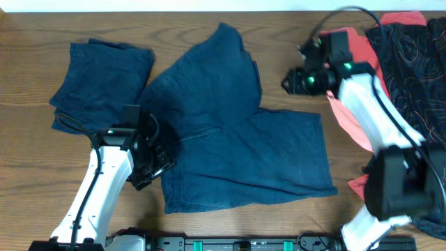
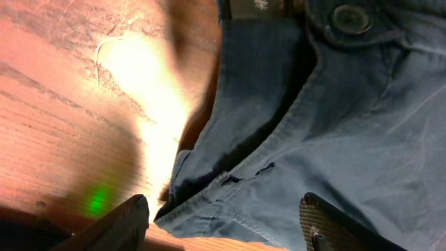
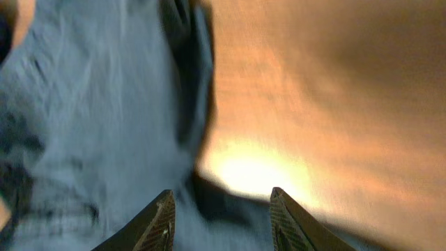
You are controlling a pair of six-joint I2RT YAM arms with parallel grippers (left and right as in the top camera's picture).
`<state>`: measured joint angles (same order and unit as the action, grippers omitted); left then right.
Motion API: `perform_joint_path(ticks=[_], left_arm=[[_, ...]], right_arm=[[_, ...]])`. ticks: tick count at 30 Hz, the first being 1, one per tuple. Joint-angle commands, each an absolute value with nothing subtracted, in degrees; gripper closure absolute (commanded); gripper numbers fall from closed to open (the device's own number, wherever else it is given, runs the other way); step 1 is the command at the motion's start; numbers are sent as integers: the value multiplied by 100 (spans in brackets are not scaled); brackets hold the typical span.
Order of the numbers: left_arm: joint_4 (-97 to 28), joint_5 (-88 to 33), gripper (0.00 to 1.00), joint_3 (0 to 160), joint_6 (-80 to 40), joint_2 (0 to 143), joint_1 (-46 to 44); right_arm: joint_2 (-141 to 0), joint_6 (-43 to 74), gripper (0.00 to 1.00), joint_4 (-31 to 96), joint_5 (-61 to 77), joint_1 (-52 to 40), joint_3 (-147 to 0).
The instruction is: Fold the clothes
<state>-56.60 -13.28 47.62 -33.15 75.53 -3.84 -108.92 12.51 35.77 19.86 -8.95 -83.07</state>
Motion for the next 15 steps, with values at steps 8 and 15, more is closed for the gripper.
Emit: perform_joint_path(ticks=[8,15], left_arm=[[-5513,-1260,30,4807,-3284,7559,-362],[-5500,-1260,30,4807,-3282,7559,-362]], right_arm=[[-12711,1804,59,2655,2272,-1122,-9334],[-13338,2252,59,1723,2665,-1269,-9334]])
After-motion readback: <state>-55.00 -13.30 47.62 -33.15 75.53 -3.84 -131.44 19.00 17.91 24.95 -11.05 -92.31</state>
